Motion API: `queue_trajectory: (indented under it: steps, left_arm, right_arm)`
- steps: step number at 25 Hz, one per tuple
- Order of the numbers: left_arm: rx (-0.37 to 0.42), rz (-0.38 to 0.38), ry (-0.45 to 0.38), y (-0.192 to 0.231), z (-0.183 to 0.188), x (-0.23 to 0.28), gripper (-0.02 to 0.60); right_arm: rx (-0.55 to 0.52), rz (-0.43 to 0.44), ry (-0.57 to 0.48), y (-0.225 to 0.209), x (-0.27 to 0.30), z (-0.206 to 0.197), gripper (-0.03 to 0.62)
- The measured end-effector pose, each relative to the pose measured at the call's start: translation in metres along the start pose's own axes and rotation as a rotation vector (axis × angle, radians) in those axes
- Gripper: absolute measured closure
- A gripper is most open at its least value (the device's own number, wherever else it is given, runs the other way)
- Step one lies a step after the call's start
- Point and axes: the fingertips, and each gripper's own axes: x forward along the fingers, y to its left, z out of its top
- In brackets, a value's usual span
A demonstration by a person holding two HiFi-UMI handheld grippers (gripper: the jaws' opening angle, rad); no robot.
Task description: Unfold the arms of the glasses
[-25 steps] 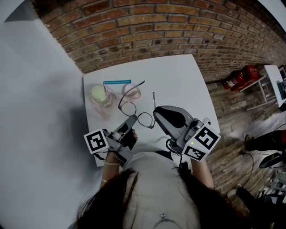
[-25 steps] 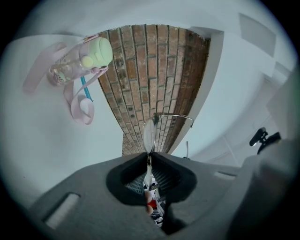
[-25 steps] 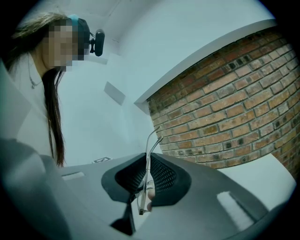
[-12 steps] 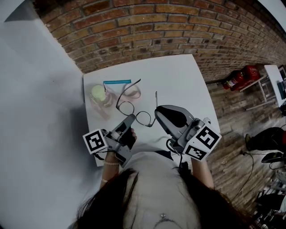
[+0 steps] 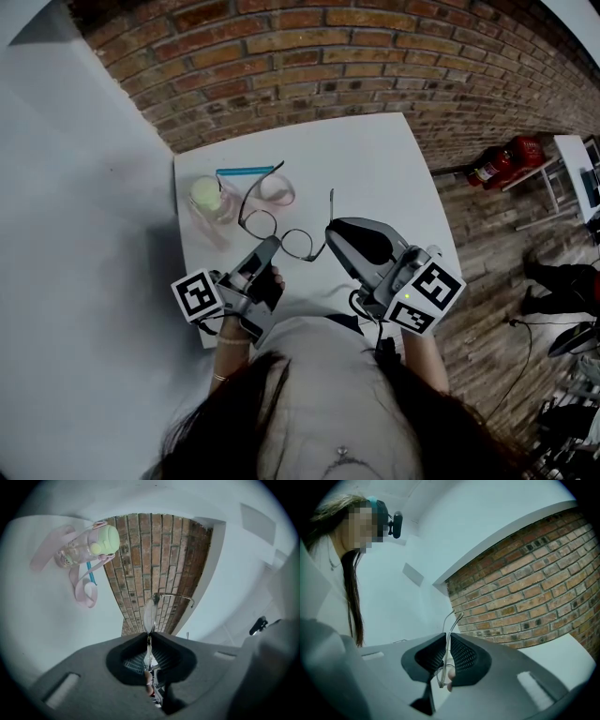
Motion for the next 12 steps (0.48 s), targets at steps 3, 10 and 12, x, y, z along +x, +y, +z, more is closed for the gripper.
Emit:
queue_trajectory:
  steps: [3, 10, 12]
  left_arm:
    - [-0.005, 0.001, -0.013, 0.0002, 0.002, -0.0014, 0.555]
    - [-0.026, -0.001, -0.041, 0.0008, 0.0063, -0.0035, 0.555]
    - [-0.029, -0.005, -0.046, 0.0011, 0.0076, -0.0039, 0.555]
  right_arm:
    - [0.001, 0.0, 0.0, -0.0003, -0.0008, 0.001, 0.556]
    - [0.006, -0.002, 0.001, -0.0014, -0.0017, 0.0009, 0.556]
    - [0.006, -0.004, 0.003, -0.0022, -0.0017, 0.0002, 0.554]
